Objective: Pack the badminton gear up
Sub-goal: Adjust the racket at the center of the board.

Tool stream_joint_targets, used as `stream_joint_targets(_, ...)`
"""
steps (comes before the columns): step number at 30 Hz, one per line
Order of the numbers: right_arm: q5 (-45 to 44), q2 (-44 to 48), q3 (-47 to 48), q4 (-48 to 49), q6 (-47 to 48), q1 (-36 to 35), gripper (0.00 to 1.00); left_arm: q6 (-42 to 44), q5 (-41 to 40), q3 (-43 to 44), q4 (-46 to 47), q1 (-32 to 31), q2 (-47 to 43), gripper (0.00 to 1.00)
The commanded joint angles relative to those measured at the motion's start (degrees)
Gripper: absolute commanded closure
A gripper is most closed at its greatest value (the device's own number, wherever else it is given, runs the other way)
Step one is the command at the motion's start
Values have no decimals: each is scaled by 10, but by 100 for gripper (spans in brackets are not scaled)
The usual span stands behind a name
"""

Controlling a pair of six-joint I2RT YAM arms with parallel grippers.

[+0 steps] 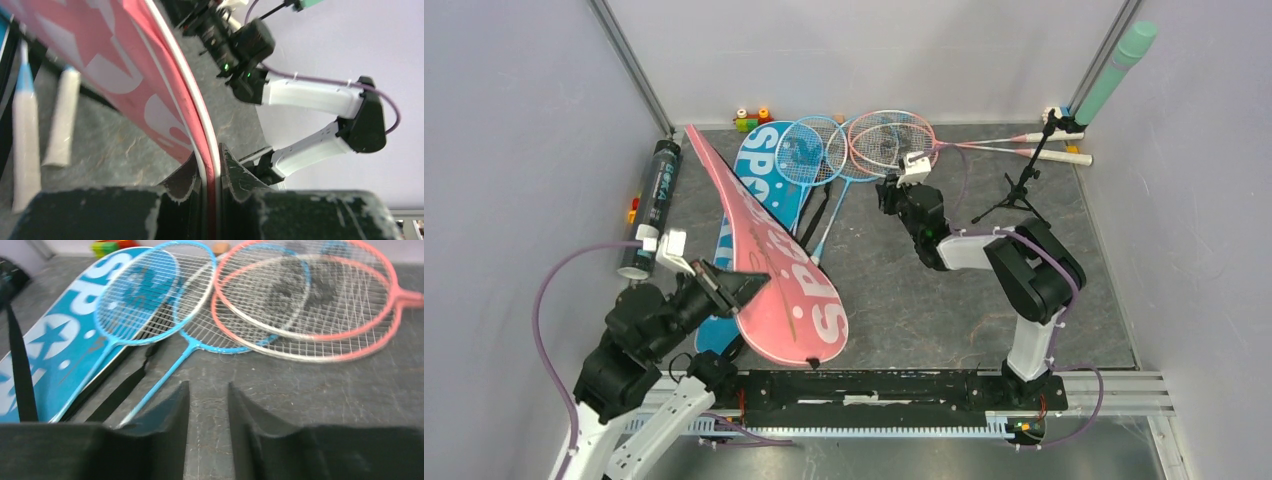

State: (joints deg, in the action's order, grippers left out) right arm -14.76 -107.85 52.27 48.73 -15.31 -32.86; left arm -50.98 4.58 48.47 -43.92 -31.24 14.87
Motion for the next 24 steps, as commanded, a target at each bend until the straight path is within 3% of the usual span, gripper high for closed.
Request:
stream_joint_targets(1, 120, 81, -60, 107, 23, 1, 49, 114, 41, 125, 189, 5, 107, 98)
stream_joint_targets(3, 169, 106, -94, 142, 20, 1, 37, 100, 87, 152, 195, 33, 144, 98)
stream_joint_targets(6, 232, 135, -152, 233, -14, 1, 27, 48, 127, 127, 330, 37, 181, 98)
stream_joint_targets(8, 292, 149, -168, 268, -24, 0, 19, 48, 164, 165, 330, 37, 224, 98)
stream_joint_targets(11, 346, 149, -143, 199, -44, -6, 5, 41, 227, 185, 311, 36, 261, 98)
stream_joint_targets(13, 360, 141, -137, 176, -2, -21, 2, 18, 231, 166, 340, 36, 258, 98)
stream_joint_targets(20, 463, 88, -127, 96, 447, -35, 2, 49, 180, 255, 211, 36, 219, 98)
stream_joint_targets(24, 514, 53, -89, -9, 597, -39, 3, 82, 136, 328, 91, 36, 204, 98)
